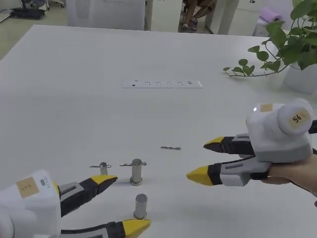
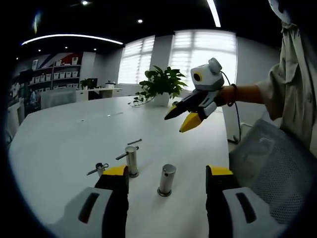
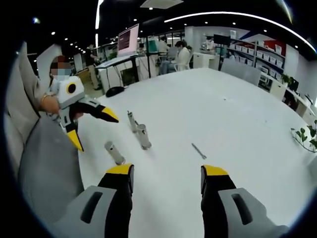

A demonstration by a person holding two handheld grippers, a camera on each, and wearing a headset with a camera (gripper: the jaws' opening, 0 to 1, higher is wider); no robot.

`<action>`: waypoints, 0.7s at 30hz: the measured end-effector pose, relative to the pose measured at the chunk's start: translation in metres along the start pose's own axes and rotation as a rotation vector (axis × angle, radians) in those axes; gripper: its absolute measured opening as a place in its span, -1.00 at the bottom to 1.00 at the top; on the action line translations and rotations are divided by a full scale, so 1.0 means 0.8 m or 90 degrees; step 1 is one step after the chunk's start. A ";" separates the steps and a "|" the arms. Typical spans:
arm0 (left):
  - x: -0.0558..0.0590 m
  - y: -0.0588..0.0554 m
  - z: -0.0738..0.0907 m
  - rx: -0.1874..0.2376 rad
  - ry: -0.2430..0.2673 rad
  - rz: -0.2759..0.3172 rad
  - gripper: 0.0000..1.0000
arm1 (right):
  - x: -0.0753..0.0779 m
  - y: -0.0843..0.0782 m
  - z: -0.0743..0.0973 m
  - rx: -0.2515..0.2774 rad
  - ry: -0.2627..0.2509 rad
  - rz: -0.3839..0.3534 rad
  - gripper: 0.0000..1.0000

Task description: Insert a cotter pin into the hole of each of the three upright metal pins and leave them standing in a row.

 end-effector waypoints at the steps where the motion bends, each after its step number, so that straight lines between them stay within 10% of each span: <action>1: 0.000 0.000 0.001 0.000 0.001 0.002 0.27 | 0.003 0.001 -0.002 -0.002 0.002 0.001 0.09; 21: 0.002 -0.002 0.010 0.011 0.011 0.017 0.28 | 0.045 0.009 -0.050 -0.102 0.063 0.067 -0.18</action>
Point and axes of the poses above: the centre of the closed fingertips' face, and the gripper's own axes: z roughly backward along the fingers, x roughly to its right, y roughly out of its top, the point moved 10 cm from there along z, roughly backward along the fingers, and after that the axes turned 9 degrees about x, right-handed, at the moved point
